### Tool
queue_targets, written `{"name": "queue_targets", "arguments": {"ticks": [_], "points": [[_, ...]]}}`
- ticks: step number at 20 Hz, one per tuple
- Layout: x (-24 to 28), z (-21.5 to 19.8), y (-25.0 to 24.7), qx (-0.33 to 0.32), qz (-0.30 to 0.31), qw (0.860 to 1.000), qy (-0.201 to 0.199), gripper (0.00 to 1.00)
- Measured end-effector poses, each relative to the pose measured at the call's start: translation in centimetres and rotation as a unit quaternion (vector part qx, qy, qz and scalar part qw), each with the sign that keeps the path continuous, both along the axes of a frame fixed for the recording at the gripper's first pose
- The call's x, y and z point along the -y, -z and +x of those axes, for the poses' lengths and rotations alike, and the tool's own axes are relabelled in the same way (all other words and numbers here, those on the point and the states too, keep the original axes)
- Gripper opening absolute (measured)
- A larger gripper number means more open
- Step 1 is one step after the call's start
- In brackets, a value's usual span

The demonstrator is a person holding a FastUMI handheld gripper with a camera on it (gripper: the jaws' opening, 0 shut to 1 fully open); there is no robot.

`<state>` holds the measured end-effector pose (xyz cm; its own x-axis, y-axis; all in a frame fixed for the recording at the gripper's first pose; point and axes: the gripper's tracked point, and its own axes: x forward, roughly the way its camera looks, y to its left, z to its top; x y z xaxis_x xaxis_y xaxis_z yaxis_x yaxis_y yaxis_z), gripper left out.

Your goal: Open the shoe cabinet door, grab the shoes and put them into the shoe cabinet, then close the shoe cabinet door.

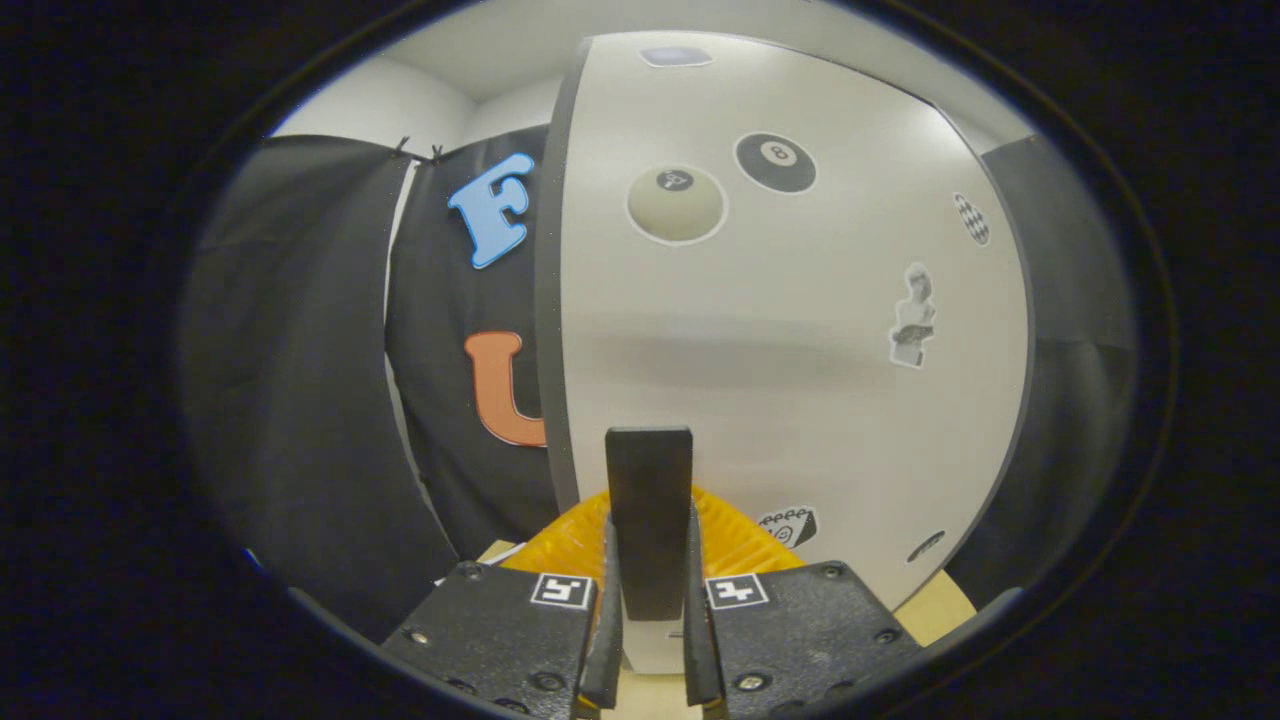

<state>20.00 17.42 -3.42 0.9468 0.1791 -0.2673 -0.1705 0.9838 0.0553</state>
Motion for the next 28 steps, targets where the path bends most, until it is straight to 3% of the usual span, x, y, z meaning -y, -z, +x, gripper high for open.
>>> {"name": "queue_targets", "arguments": {"ticks": [12, 17, 28], "points": [[1.7, -5.5, -0.7, -0.056, -0.008, 0.993, -0.102, 0.28], [4.0, -7.9, -0.9, -0.05, -0.007, 0.988, -0.147, 0.28], [10.8, -12.8, -1.9, -0.019, -0.015, 0.984, -0.178, 0.27]]}}
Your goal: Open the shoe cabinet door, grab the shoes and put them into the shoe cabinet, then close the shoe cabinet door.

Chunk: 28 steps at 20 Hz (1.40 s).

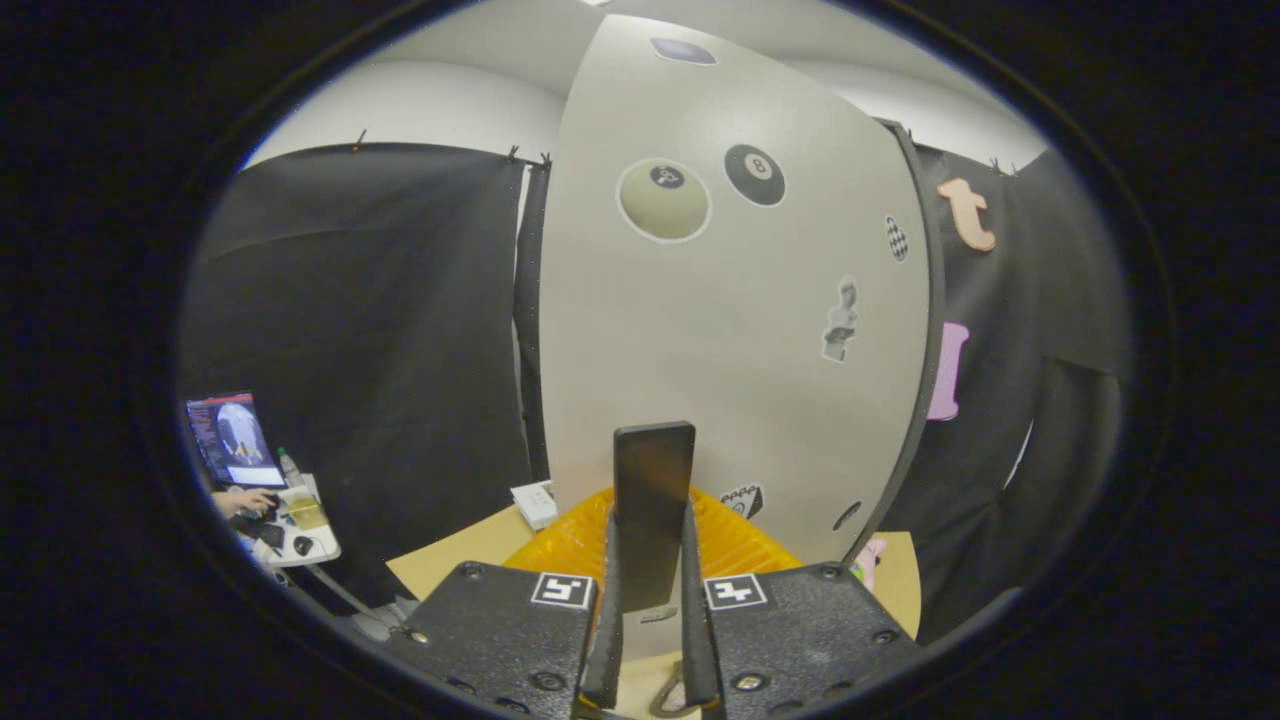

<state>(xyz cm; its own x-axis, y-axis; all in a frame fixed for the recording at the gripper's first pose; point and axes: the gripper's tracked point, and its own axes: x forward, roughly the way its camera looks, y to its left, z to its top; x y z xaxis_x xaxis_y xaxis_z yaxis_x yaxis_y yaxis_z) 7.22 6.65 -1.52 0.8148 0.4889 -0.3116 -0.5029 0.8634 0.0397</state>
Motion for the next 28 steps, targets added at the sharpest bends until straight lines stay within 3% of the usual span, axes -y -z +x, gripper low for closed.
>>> {"name": "queue_targets", "arguments": {"ticks": [7, 12, 18, 24, 27, 28], "points": [[3.8, -0.8, -0.1, -0.021, 0.044, 0.999, -0.023, 0.23], [6.4, -2.6, -0.6, -0.018, 0.047, 0.999, -0.014, 0.22], [11.0, -1.9, -0.5, 0.007, 0.026, 0.997, 0.07, 0.21], [18.1, -0.1, -0.8, 0.03, 0.013, 0.985, 0.171, 0.05], [16.1, -0.3, -0.5, 0.008, 0.055, 0.992, 0.11, 0.04], [15.9, -0.4, -0.6, 0.01, 0.053, 0.993, 0.109, 0.04]]}}
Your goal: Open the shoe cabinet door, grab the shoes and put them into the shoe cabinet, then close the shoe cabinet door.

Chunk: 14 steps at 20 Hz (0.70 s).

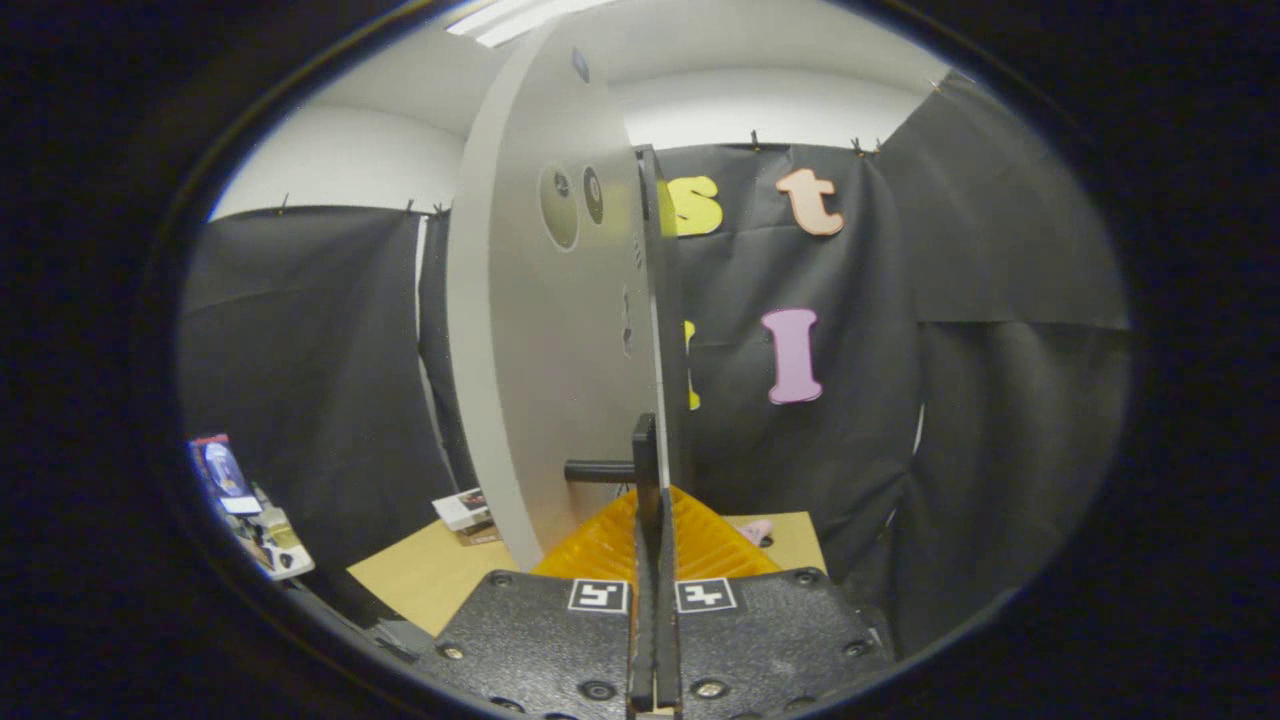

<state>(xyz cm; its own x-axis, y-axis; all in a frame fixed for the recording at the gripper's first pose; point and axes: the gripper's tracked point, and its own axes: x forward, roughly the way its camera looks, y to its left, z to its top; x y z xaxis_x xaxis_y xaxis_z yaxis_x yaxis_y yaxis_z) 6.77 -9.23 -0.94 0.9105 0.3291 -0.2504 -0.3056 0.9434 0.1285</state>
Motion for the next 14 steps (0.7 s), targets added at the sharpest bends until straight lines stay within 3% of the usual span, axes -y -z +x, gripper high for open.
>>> {"name": "queue_targets", "arguments": {"ticks": [8, 10, 14], "points": [[2.0, -1.1, 0.1, 0.023, -0.044, 0.998, 0.035, 0.07], [2.3, -2.4, -0.3, 0.045, -0.042, 0.997, 0.052, 0.23], [2.7, -5.8, -2.2, 0.11, -0.058, 0.986, 0.115, 0.83]]}}
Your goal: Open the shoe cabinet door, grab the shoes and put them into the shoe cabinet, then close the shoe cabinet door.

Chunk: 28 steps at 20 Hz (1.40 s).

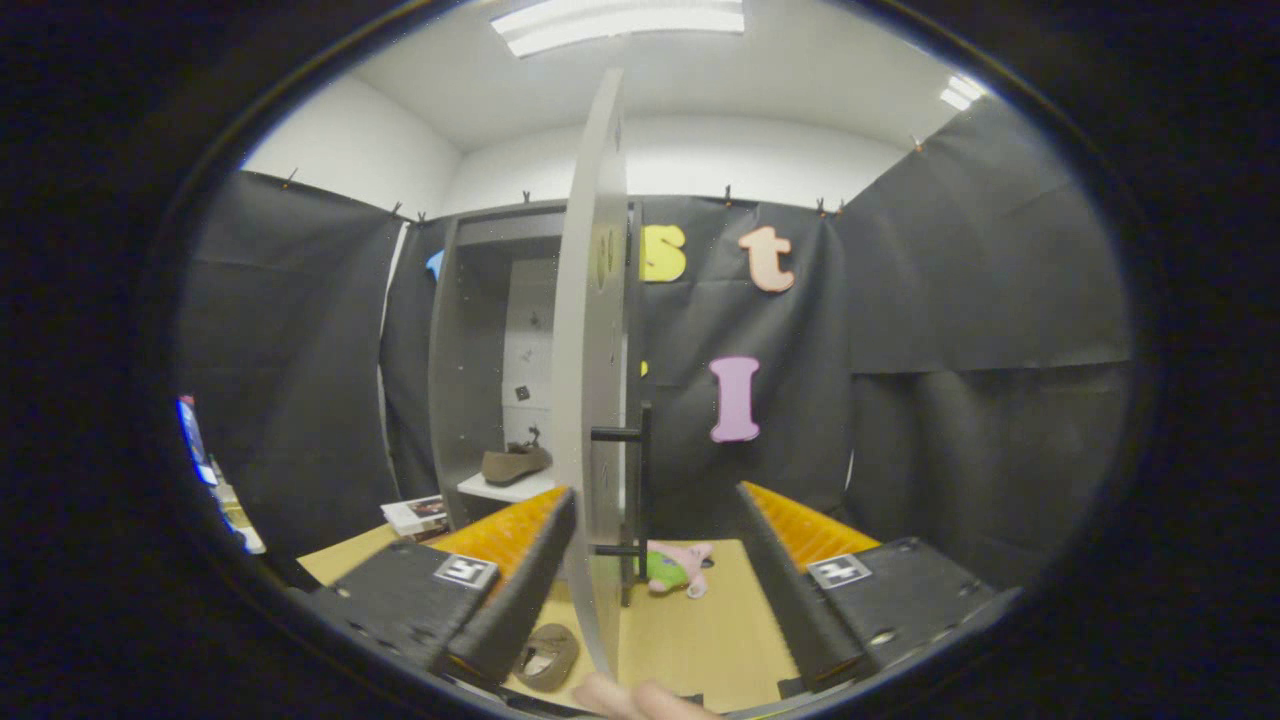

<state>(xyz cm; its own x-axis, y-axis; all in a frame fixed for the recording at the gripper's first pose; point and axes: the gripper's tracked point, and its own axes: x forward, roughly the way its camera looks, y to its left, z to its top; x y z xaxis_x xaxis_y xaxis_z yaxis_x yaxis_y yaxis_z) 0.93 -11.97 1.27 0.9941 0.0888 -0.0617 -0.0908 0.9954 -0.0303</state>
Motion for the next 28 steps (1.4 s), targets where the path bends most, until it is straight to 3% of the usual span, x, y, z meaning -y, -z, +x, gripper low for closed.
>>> {"name": "queue_targets", "arguments": {"ticks": [1, 5, 13, 19, 23, 28], "points": [[-0.7, -0.3, 0.0, 0.013, 0.004, 1.0, 0.006, 0.98], [-5.1, -2.5, 1.0, 0.028, 0.018, 0.999, -0.007, 0.99], [-11.5, -2.5, 5.9, 0.045, 0.032, 0.998, -0.003, 0.99], [-14.6, 0.2, 15.7, 0.024, 0.004, 1.0, 0.011, 0.98], [-16.4, 2.3, 25.3, -0.059, -0.047, 0.997, -0.008, 0.99], [-18.7, 2.9, 34.3, -0.141, -0.058, 0.988, -0.031, 1.0]]}}
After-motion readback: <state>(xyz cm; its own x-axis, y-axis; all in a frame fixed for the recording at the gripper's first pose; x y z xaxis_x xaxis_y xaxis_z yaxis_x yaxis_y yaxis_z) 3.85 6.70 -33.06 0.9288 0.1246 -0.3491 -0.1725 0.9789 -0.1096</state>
